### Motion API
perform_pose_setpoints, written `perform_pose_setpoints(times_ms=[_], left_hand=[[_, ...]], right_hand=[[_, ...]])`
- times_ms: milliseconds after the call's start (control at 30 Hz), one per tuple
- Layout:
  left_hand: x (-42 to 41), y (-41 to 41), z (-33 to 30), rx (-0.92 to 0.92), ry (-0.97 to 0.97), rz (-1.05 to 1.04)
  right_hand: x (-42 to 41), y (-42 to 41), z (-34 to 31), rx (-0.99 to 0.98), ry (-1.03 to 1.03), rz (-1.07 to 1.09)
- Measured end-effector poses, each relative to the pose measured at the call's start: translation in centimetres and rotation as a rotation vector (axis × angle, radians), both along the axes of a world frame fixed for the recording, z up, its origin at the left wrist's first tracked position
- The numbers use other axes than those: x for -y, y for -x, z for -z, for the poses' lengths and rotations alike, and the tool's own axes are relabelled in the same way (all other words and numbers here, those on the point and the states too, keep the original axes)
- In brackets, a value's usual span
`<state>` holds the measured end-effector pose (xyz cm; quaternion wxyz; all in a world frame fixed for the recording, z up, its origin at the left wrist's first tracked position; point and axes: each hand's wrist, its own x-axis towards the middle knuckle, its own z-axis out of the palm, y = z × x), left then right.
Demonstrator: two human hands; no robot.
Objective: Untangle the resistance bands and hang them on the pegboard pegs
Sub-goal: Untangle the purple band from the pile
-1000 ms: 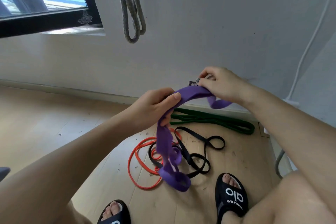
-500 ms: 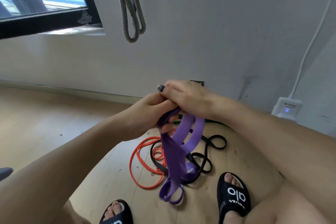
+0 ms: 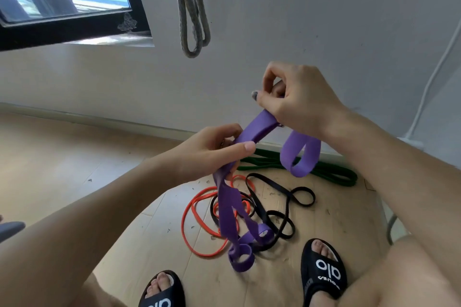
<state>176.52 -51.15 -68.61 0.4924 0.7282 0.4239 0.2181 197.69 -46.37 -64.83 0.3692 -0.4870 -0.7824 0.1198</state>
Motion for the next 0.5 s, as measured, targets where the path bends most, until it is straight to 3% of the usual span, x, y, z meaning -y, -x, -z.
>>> perform_pose_setpoints(times_ms=[133,267,367,500], left_hand=[[-0.2,0.0,-0.2,0.017,-0.092,-0.016],[-0.3,0.9,-0.6,0.155,0.026,0.018],[-0.2,1.4,-0.3,0.05,0.066,0.094],[-0.2,1.4,-0.7,0.021,-0.017,0.025]], right_hand=[[-0.2,-0.1,0.2,0.019,0.0,0.024],[-0.3,-0.3,-0.1,-0.056,0.016,0.035],[-0.6,-0.8,-0.1,-0.091,0.016,0.064],[-1.5,-1.9,-0.2,-0.172,-0.004,0.153]])
